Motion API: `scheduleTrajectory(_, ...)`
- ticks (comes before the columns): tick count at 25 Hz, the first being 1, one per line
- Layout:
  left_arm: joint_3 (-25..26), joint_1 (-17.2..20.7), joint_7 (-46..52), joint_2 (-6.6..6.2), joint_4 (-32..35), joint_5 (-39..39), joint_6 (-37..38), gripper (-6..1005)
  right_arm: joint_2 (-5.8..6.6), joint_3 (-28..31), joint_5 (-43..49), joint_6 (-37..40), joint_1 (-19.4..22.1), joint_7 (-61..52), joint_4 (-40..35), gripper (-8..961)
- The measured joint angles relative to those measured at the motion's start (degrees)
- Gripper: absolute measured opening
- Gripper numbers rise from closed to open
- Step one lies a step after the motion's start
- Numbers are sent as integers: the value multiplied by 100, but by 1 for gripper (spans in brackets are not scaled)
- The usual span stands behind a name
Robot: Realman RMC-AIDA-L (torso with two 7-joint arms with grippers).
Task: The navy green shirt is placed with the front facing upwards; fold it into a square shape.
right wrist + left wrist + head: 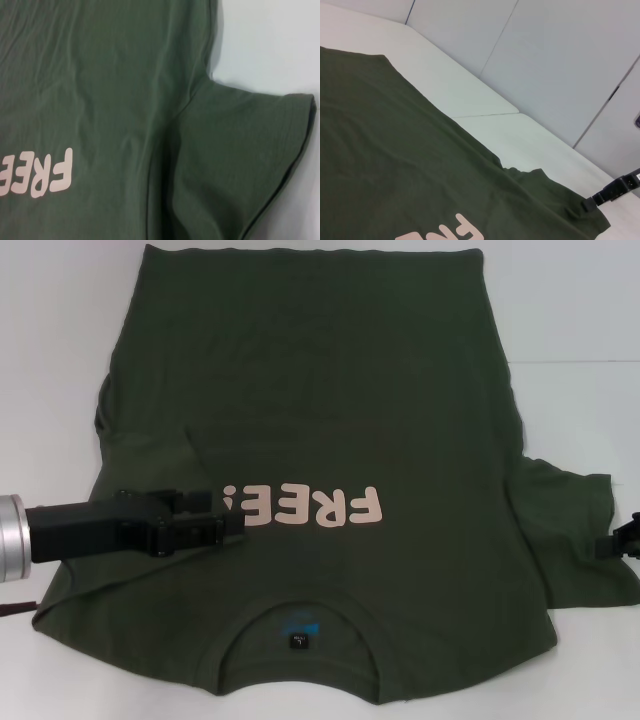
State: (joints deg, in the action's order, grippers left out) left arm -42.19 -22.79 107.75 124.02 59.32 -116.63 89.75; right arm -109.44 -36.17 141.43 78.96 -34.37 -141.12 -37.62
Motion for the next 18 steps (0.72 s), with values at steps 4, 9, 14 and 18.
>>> scheduleTrajectory(4,0,-4,0,-1,0,36,-5,731,39,66,-13,-2,64,14,-116,12)
scheduleTrajectory(9,251,-2,58,-8,2,158,-15,731,63,402,-43,-92,182,104,-505,15)
scheduleTrajectory(14,582,-24,264,-9,9,224,-20,731,160,620,-46,-189,99,93,-536,17)
scheduleTrajectory(18,835,3,423,-9,22,432,-18,731,188,651,-44,-278,-32,-1,-508,18)
